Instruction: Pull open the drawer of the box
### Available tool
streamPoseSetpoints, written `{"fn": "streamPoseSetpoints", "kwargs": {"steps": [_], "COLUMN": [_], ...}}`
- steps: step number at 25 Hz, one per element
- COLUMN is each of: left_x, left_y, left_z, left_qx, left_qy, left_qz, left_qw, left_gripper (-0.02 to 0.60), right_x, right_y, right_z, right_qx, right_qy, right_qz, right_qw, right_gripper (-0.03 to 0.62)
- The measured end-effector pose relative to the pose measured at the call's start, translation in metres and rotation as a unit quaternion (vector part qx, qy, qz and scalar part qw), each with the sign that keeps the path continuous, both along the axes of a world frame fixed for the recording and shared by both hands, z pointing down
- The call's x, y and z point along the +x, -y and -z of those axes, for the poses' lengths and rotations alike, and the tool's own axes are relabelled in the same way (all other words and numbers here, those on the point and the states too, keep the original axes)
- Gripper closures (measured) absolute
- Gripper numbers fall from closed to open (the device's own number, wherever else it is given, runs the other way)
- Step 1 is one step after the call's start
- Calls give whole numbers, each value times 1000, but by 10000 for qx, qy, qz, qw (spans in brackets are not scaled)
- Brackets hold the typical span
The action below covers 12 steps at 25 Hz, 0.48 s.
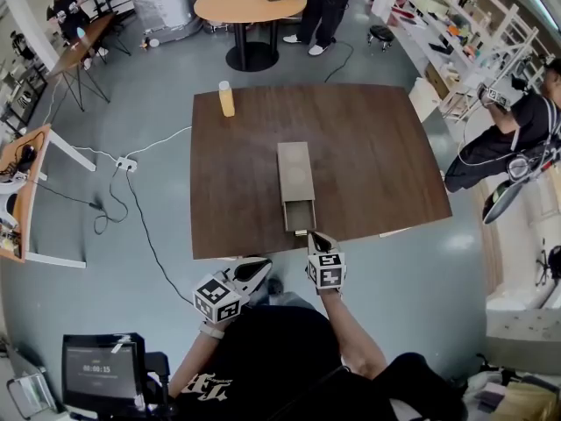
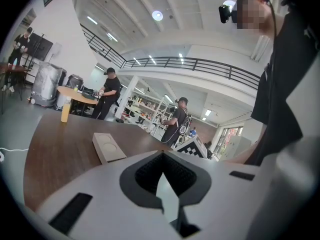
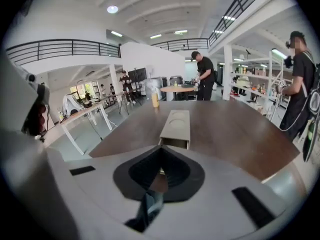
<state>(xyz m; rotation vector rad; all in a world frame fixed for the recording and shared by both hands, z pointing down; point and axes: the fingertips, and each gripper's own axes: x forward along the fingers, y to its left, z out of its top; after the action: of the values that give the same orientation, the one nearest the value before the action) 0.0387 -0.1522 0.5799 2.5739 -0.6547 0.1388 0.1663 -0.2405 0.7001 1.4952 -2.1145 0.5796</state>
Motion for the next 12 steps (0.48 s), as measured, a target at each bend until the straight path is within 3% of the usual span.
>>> {"fn": "streamPoseSetpoints", "kwargs": {"steps": [7, 12], "left_x": [15, 29], "left_y": [-6, -9], "left_z": [-1, 0], "left_qx": [-8, -40], "left_qy": [25, 25], "left_qz": [-183, -317], "left_qw": [9998, 9995], "left_gripper": [581, 581], "right_x": [-7, 4], "right_y": [-8, -17], "right_z": [63, 83], "right_qx": [762, 980], "right_qy": [454, 559], "right_qz": [210, 284], "right_qw": [9958, 9932], "right_gripper": [606, 606]}}
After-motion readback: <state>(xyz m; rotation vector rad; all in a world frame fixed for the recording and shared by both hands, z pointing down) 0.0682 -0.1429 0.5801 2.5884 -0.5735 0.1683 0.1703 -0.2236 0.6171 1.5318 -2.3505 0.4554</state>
